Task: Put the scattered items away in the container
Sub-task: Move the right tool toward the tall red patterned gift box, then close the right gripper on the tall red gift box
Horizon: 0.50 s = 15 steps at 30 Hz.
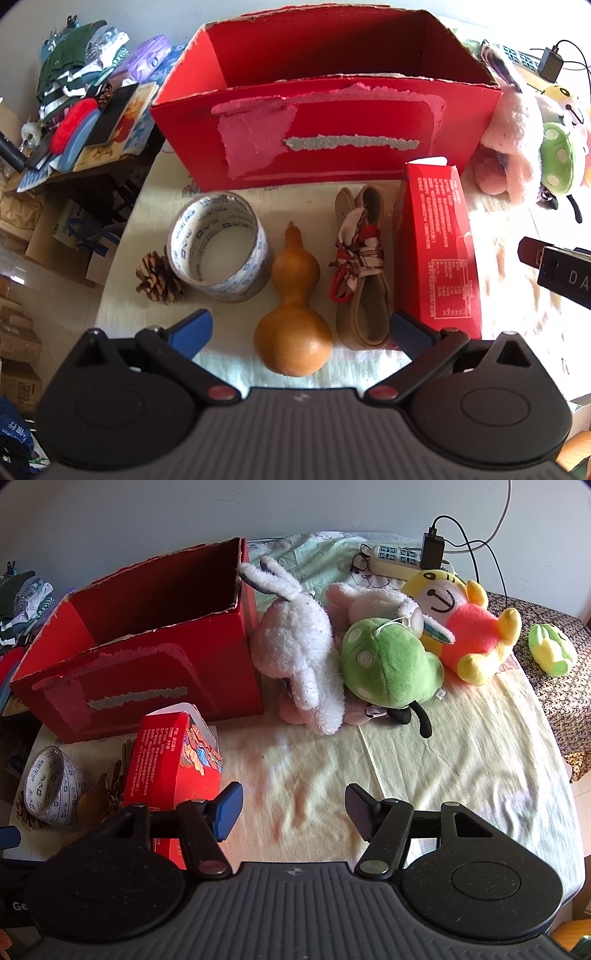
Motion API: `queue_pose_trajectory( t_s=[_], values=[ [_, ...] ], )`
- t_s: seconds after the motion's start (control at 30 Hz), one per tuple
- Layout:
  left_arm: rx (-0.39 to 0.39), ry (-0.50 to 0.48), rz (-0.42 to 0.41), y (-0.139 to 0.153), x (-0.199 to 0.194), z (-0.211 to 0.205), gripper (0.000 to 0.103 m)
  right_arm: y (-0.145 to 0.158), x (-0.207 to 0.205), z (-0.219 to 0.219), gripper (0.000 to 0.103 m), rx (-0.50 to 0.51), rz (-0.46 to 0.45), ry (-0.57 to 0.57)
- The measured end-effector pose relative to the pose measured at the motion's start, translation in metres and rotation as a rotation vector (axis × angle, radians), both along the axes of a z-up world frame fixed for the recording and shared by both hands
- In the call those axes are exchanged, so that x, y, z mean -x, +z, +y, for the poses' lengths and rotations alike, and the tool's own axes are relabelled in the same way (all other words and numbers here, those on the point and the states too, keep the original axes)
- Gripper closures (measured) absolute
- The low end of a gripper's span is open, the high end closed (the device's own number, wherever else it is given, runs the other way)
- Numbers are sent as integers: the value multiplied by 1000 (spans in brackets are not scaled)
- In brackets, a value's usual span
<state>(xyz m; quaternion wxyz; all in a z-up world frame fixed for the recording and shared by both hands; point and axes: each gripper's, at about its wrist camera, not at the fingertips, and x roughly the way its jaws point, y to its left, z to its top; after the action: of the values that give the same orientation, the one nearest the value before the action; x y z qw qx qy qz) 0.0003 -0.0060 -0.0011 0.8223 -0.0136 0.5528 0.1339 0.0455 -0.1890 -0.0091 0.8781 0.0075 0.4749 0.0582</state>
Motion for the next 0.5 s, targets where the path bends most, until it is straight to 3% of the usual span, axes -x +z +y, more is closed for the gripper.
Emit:
queue_pose_trajectory(
  t_s=[0.2, 0.3, 0.43, 0.5],
  values=[
    [-3, -36, -24, 6, -2, -6, 1, -2, -3, -7, 38, -17, 11, -14],
    [13, -62, -91, 12, 1, -6, 1, -3, -5, -11, 38, -51, 23, -10],
    [133, -198, -188, 19, 14, -10, 1, 0, -14, -18, 38, -176, 46, 13],
    [169, -278, -197, 19, 20, -17, 1, 2, -20, -19, 38, -251, 63, 46]
  ],
)
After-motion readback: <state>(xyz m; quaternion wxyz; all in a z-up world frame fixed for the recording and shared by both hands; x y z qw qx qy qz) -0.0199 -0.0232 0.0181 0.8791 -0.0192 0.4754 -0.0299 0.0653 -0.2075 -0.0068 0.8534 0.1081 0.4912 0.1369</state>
